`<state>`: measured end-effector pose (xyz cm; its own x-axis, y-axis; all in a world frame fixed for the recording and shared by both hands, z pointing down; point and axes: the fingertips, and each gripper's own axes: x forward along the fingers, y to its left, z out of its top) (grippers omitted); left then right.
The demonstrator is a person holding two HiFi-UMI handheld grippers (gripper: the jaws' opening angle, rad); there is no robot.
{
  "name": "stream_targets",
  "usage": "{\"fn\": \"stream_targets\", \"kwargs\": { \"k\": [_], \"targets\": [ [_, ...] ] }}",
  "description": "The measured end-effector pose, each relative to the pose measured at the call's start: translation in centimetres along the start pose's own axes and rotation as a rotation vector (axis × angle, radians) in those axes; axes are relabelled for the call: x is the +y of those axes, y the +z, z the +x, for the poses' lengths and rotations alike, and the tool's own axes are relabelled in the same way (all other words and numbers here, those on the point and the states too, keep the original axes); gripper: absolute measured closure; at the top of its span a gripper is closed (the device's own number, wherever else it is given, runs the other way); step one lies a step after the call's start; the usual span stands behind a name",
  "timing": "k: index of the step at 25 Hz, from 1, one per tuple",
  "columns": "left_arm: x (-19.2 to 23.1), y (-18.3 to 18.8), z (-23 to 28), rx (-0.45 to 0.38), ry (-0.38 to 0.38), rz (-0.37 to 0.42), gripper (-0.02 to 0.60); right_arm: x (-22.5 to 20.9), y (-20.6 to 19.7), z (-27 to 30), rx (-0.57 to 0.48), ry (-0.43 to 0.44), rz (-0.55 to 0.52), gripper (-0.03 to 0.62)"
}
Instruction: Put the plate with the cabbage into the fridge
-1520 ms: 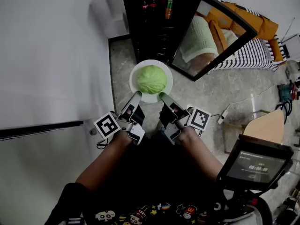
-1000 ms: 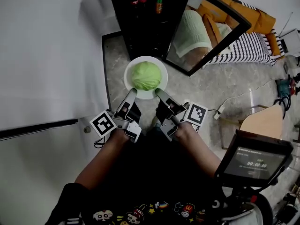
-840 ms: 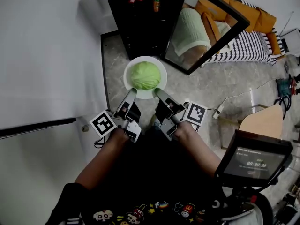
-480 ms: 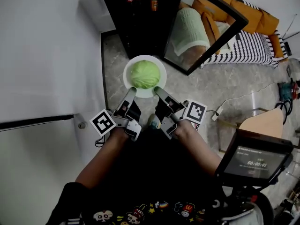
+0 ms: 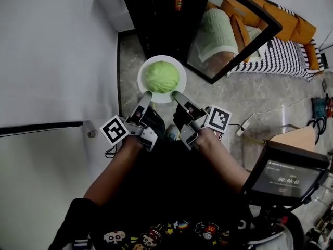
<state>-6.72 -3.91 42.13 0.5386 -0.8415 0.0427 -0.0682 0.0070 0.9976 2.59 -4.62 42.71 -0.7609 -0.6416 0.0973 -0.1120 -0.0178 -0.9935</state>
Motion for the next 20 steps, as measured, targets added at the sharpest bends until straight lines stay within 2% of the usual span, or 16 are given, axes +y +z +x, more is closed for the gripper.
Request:
{"fn": "stream_targets", "kwargs": {
  "k": [20],
  "targets": [
    [0.9,-0.5,0.6,0.039,0.009,-0.037,0.566,-1.1,0.2,-0.4,-0.020,-0.049,0.033,0.572]
  ]
}}
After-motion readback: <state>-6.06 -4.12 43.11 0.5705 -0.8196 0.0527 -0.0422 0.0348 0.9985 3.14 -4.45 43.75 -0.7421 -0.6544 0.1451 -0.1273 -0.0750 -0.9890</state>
